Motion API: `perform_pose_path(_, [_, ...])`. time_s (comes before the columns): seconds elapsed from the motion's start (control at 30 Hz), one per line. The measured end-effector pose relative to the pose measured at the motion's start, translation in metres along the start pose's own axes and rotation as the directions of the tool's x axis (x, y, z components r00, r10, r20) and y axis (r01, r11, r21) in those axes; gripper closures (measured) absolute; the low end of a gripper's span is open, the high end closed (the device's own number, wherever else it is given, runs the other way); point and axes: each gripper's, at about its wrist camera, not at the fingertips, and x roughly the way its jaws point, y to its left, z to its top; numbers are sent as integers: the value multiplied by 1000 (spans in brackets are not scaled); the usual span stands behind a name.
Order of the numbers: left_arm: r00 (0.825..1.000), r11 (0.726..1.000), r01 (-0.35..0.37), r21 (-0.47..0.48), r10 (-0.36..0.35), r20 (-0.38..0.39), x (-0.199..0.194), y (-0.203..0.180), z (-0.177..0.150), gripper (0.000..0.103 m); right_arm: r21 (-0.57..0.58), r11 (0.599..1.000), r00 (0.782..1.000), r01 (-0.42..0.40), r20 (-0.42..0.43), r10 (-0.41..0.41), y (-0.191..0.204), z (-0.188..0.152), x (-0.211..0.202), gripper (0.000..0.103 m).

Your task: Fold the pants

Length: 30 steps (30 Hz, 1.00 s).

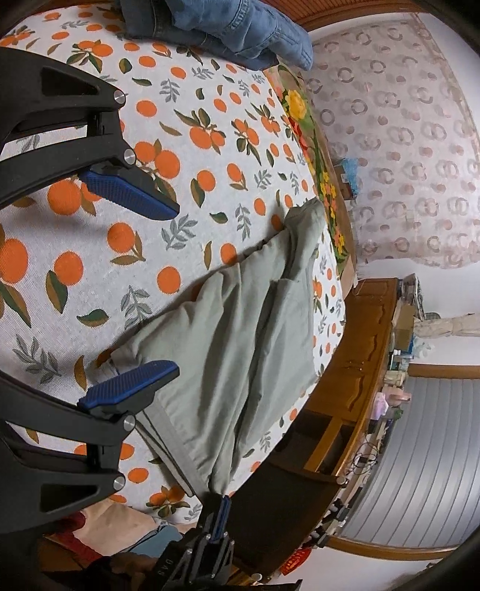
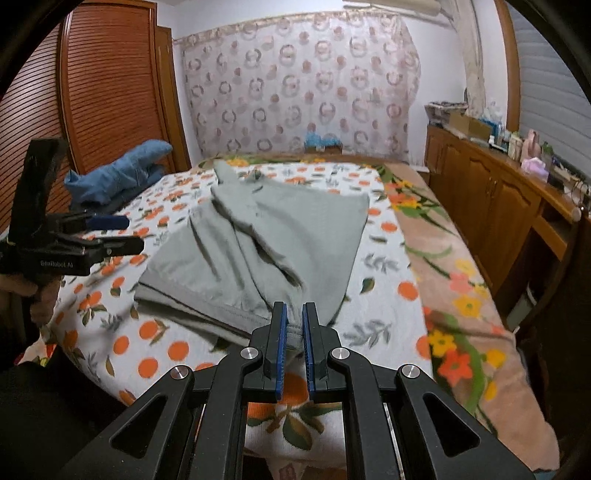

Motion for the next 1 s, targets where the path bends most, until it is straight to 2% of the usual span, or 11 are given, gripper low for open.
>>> perform_pose_path(0.27, [1000, 1000, -5, -7, 5, -4, 6, 2, 1, 24, 33, 999, 1000, -10, -24, 11, -14, 7, 2, 95])
perform_pose_path(0.4, [1000, 1000, -8, -8, 8, -2, 10, 7, 5, 24, 46, 999, 1000, -18, -10, 18, -18, 7, 1, 94])
perform_pose_path(0.5, [1000, 1000, -10, -16, 10, 2, 14, 14, 12, 24, 44, 999, 1000, -14, 15, 14, -22, 13, 0, 90])
perform_pose_path(0.6, [1000, 1000, -11, -17, 12, 6, 18, 21, 18, 24, 35, 999, 999, 1, 35, -2, -24, 22, 2, 81])
perform_pose_path(0.8, [1000, 999, -28, -19, 28, 10, 27, 36, 29, 24, 25, 999, 998, -36, 61, 35, -22, 48, 22, 78])
perform_pose_path(1.0, [999, 999, -32, -27, 32, 13, 35, 46, 40, 24, -45, 996, 995, -81, 54, 83, -5, 72, 52, 73])
